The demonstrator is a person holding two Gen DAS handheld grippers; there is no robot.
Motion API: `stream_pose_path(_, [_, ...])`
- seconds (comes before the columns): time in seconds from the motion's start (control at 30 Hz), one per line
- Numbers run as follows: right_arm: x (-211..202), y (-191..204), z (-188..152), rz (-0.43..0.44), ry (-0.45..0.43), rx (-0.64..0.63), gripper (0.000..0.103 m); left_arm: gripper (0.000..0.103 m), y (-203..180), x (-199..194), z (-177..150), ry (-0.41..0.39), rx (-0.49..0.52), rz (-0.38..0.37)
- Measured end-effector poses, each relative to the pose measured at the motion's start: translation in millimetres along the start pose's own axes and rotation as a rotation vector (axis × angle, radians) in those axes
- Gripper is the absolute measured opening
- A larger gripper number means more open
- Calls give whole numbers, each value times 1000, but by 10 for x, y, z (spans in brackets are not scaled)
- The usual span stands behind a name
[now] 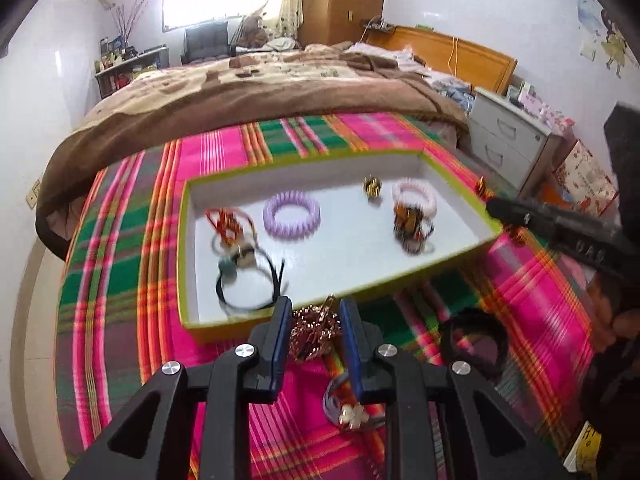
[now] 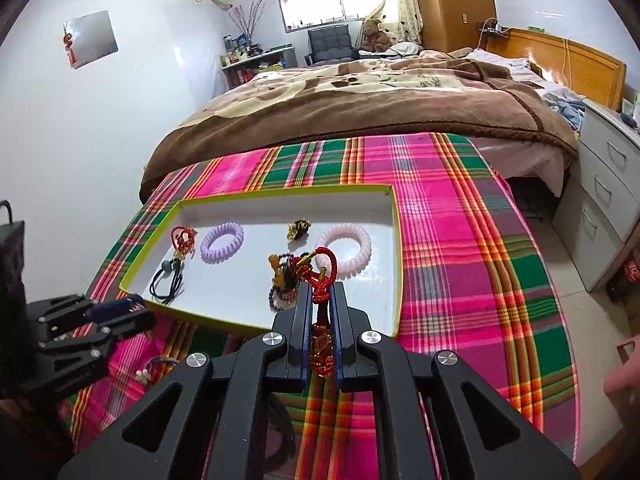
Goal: Organize jewelry
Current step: 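Carry the red tassel and gold chain brooch into the tray while opening both tools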
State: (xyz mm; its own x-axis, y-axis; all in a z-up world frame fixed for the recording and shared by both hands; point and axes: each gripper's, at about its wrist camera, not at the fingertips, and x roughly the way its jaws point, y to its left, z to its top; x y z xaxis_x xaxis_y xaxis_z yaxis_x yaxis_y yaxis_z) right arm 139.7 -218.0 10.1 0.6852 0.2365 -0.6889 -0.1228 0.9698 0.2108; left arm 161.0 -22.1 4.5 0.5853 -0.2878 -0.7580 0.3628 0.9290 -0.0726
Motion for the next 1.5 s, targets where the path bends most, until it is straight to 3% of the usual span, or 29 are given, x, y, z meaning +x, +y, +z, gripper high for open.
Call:
stream_pose_path(0.13, [65, -17, 64, -10, 11, -1, 9, 25, 16, -36, 209, -35, -6, 4])
stream_pose_path(0.57, [309, -114, 89, -33, 62, 1, 9, 25, 63, 353, 546, -9, -46, -19])
stream_pose_path(1.23, [537, -71, 96, -103, 98, -54, 9, 25, 18, 808, 554, 66, -58, -11])
stream_pose_path(1.5, [555, -53, 89, -127, 94, -57, 11, 25, 36, 822, 529, 61, -73, -12])
